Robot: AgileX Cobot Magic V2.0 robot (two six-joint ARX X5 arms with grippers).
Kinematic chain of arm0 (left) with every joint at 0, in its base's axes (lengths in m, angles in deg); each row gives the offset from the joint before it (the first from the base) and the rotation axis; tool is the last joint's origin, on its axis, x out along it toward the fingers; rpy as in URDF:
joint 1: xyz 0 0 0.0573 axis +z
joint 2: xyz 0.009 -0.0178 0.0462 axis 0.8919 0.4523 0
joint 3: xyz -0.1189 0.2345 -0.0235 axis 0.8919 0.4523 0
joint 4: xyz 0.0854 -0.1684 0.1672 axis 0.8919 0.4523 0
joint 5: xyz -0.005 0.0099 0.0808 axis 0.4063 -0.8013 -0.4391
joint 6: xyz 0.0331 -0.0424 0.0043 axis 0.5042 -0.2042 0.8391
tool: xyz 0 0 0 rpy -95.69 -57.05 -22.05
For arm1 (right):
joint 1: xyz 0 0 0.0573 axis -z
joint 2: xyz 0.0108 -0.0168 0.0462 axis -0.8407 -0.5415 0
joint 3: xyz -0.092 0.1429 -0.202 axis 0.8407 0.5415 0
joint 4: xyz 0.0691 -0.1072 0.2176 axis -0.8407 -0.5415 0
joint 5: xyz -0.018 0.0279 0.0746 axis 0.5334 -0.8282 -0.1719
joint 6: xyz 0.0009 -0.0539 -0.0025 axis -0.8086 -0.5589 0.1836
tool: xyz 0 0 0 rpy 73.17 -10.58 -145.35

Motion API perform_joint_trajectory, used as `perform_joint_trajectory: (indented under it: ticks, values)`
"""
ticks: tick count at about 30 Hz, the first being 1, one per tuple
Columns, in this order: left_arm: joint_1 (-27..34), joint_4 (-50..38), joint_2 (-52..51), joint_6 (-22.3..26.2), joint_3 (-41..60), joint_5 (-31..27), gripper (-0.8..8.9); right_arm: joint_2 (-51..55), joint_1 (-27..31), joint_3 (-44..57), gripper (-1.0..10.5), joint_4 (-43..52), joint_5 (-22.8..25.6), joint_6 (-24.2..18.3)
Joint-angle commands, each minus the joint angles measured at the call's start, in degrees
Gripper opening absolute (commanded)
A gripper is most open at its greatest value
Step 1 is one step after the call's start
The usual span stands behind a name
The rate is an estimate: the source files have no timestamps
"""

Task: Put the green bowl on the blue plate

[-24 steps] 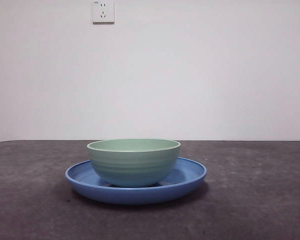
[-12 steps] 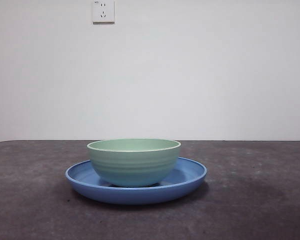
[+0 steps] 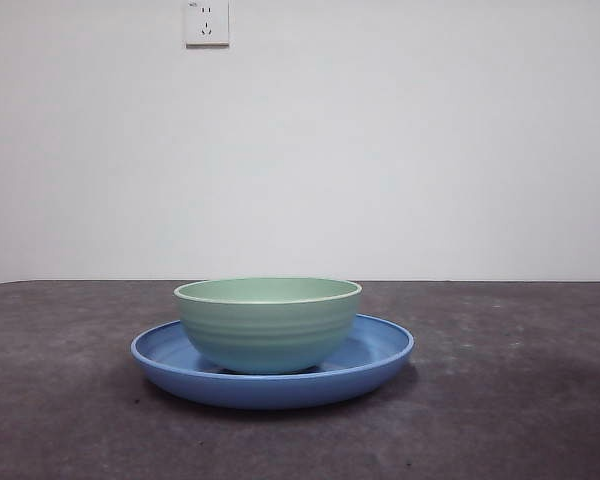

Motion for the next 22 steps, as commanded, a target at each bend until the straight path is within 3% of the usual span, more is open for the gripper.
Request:
perform_joint_trajectory:
  ticks: [1, 6, 22]
  values:
    - [0.11, 0.39, -0.07, -0.13, 1.16, -0.24, 0.15, 0.50, 0.90, 1.38, 0.1, 0.83, -2.78, -0.68]
    - [0.11, 0.39, -0.07, -0.13, 1.16, -0.24, 0.15, 1.11, 1.95, 2.49, 0.1, -0.76, -6.12, -1.20]
    - [0.11, 0.35, -0.07, -0.13, 1.16, -0.24, 0.15, 1.11, 2.01, 2.49, 0.1, -3.85, -2.62, -3.30]
